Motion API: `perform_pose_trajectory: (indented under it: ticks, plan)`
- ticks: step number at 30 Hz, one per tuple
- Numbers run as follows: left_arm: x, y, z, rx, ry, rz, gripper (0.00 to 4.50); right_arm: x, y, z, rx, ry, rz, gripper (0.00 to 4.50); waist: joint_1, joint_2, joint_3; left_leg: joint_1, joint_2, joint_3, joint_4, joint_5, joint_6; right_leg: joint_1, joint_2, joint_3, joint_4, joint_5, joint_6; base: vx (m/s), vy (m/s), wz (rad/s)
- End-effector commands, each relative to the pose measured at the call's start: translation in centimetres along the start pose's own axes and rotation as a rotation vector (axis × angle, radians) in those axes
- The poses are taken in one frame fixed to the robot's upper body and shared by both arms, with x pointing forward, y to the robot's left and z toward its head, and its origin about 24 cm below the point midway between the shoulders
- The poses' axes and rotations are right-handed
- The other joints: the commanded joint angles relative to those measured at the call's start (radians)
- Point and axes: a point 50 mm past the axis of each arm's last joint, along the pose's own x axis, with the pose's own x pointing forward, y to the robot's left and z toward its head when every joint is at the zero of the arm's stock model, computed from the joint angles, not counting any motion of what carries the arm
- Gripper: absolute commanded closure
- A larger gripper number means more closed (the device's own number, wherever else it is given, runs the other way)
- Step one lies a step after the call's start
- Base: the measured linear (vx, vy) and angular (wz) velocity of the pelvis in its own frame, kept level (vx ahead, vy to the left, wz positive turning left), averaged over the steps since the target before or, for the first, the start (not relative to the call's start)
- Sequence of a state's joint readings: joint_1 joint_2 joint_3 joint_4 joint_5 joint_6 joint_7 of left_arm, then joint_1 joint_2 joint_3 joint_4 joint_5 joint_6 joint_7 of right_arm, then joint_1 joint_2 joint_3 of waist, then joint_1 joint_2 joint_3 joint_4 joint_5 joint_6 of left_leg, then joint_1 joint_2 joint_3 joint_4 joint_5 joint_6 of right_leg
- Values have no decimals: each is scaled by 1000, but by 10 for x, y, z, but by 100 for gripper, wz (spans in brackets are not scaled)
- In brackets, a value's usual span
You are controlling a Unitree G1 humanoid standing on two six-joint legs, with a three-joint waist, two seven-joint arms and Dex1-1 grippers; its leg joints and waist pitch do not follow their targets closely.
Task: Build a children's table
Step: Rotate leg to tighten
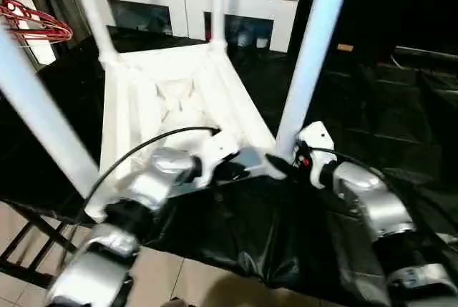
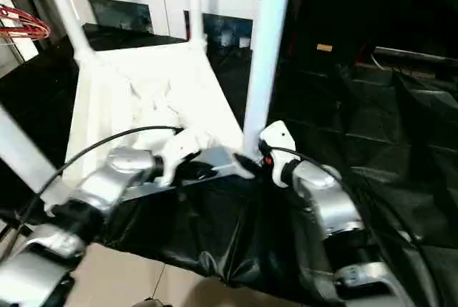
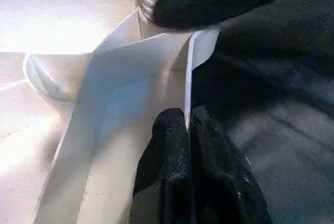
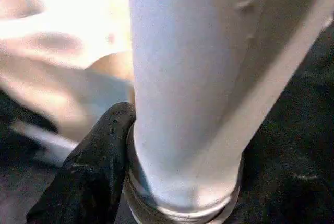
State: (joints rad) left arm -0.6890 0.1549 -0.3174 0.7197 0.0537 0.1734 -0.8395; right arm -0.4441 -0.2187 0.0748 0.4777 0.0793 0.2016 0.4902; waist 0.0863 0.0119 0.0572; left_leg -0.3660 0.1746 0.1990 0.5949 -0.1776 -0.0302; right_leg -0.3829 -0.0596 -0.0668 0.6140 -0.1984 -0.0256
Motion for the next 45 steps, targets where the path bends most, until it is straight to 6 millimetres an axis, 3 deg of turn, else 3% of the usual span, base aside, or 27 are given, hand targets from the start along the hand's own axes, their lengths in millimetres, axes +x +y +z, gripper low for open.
perform_pose_trajectory:
  ticks: [1, 3, 4, 6, 8, 9, 12, 18, 23, 26, 29, 33, 38, 45]
  plan:
    - [15, 2, 7, -52, -2, 142, 450, 13, 19, -17, 81, 85, -89, 184, -6, -3, -58, 23, 63, -36, -74, -252, -9, 30, -98, 58, -96, -297, -185, 0, 0, 0]
    - [23, -3, 14, -45, -13, 148, 450, 20, 28, -17, 123, 84, -121, 184, -7, 2, -60, 25, 61, -40, -76, -271, -21, 30, -99, 57, -98, -318, -179, 0, 0, 0]
    - [28, -7, 18, -24, -25, 137, 450, 25, 34, -13, 149, 62, -106, 184, -8, -2, -60, 24, 60, -40, -76, -277, -19, 32, -101, 58, -100, -320, -173, 0, 0, 0]
    - [29, -8, 19, -12, -30, 132, 450, 26, 36, -12, 155, 52, -95, 184, -5, 5, -61, 22, 59, -40, -75, -274, -10, 33, -102, 59, -102, -312, -164, 0, 0, 0]
    - [31, -10, 21, 4, -39, 115, 450, 28, 37, -8, 140, 36, -87, 184, -6, 4, -62, 19, 59, -39, -76, -269, -1, 34, -100, 59, -101, -289, -162, 0, 0, 0]
    - [32, -11, 22, 13, -45, 106, 450, 29, 37, -6, 139, 26, -90, 149, -6, 4, -62, 19, 59, -39, -76, -272, 0, 34, -101, 59, -102, -293, -162, 0, 0, 0]
    - [30, -14, 23, 51, -76, 48, 450, 27, 34, -2, 194, -3, -86, 114, -7, 5, -62, 20, 59, -40, -77, -285, 2, 32, -101, 58, -104, -326, -155, 0, 0, 0]
    - [24, -14, 18, 68, -95, -3, 450, 22, 25, 1, 134, -14, -72, 70, -7, 7, -62, 19, 61, -39, -79, -287, 5, 30, -102, 59, -104, -317, -158, 0, 0, 0]
    - [11, -10, 11, 82, -97, -66, 450, 10, 6, 7, 52, -10, -14, 70, -4, 6, -64, 15, 60, -36, -75, -256, 20, 34, -103, 61, -102, -290, -164, 0, 0, 0]
    - [-1, -4, 6, 84, -103, -110, 450, -6, -3, 9, -77, 11, 141, 70, 6, 8, -68, 12, 65, -34, -71, -201, 43, 39, -99, 60, -89, -192, -180, 0, 0, 0]
    - [-8, -4, 4, 94, -115, -163, 450, -15, -6, 9, -130, 7, 220, 70, 4, 7, -71, 6, 64, -33, -66, -169, 62, 42, -101, 57, -80, -127, -205, 0, 0, 0]
    - [-16, -3, 0, 102, -109, -230, 450, -24, -9, 14, -151, -18, 310, 70, 6, 7, -68, 6, 65, -31, -66, -178, 71, 39, -102, 55, -84, -165, -214, 0, 0, 0]
    - [-26, -1, -6, 117, -78, -295, 450, -33, -10, 15, -170, -2, 419, 70, 8, 7, -65, 8, 68, -32, -70, -211, 63, 36, -101, 55, -90, -239, -197, 0, 0, 0]
    - [-34, 3, -9, 124, -55, -323, 450, -40, -7, 12, -190, 34, 511, 107, 11, 7, -67, 6, 67, -32, -68, -186, 66, 37, -101, 54, -85, -201, -208, 0, 0, 0]
